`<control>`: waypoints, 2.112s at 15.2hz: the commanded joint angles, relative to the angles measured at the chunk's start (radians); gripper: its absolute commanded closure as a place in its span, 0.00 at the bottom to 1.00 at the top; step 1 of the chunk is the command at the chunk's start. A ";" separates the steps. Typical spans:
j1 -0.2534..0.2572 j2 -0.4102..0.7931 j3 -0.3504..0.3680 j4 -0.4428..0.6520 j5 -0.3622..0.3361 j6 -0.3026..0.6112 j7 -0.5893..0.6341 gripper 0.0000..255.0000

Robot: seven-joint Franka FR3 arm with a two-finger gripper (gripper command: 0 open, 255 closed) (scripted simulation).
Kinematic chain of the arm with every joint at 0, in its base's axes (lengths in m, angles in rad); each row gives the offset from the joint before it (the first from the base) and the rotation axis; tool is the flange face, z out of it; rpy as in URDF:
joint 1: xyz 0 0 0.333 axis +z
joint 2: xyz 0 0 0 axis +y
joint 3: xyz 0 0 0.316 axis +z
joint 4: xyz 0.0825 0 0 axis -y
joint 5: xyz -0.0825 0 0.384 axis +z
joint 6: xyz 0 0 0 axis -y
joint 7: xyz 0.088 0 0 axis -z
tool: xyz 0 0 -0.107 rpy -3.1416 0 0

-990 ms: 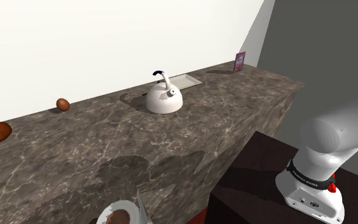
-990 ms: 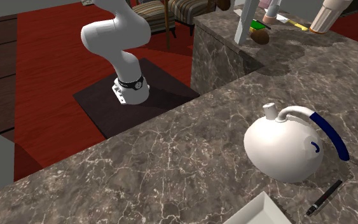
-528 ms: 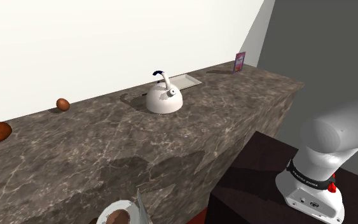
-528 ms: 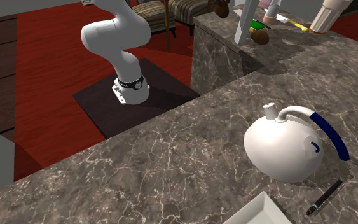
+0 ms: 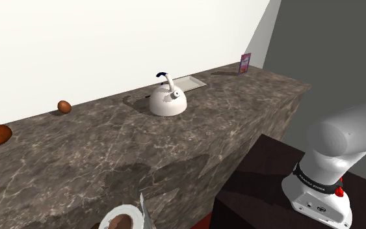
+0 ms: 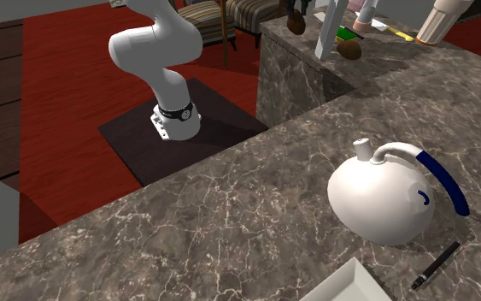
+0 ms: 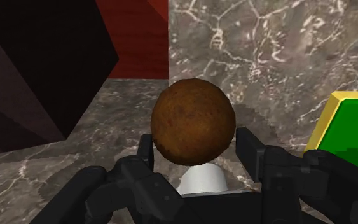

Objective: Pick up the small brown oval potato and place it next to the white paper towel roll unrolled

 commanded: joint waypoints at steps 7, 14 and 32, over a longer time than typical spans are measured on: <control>-0.019 -0.033 0.052 -0.067 0.039 0.089 -0.002 1.00; -0.036 -0.055 0.087 -0.096 0.065 0.136 -0.006 1.00; -0.008 -0.025 0.039 -0.009 0.025 0.026 0.020 0.00</control>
